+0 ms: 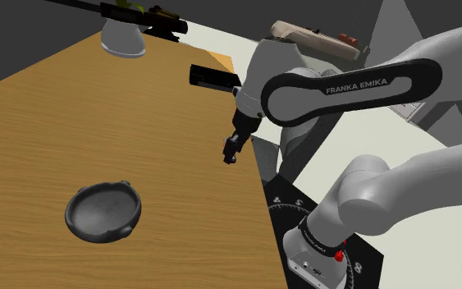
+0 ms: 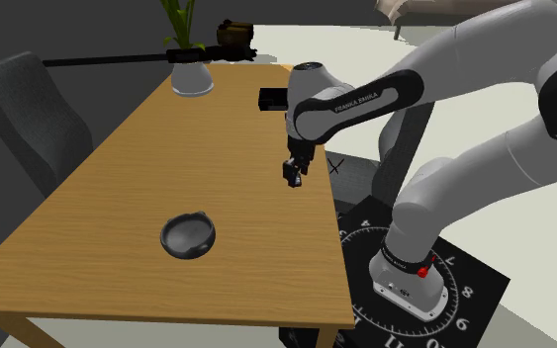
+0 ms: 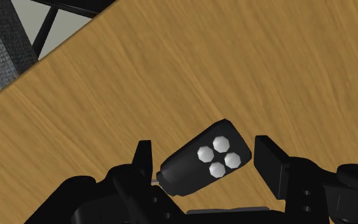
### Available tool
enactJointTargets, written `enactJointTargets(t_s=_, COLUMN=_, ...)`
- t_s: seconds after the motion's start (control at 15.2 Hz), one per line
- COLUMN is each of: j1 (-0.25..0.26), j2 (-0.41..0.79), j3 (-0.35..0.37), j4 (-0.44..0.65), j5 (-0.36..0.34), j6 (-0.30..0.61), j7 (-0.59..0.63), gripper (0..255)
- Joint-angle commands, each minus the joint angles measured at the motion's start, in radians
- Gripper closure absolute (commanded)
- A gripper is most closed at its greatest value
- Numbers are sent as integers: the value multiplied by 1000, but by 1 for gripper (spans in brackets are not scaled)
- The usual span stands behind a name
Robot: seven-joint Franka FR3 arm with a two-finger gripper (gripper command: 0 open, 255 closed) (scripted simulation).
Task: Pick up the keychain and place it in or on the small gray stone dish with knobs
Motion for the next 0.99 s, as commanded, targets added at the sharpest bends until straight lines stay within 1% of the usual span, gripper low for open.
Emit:
enactJointTargets(t_s=0.0, j1=1, j2=-16, j3=-2, j4=17, j5=-1, j6=-34, j7=2, gripper=255)
enactJointTargets(t_s=0.79, j1=-3, j2=-79, j3=-17, j4=141, j5=-13, j6=-221, j7=4, gripper=255)
enactJointTargets(t_s=0.86, j1=-3, j2=-80, j3=-17, j4=144, j5=-14, j6=-225, j7=4, gripper=255)
enactJointTargets(t_s=0.92, j1=8, j2=-66, j3=4, j4=157, j5=-2, j6=-222, j7=29, gripper=255)
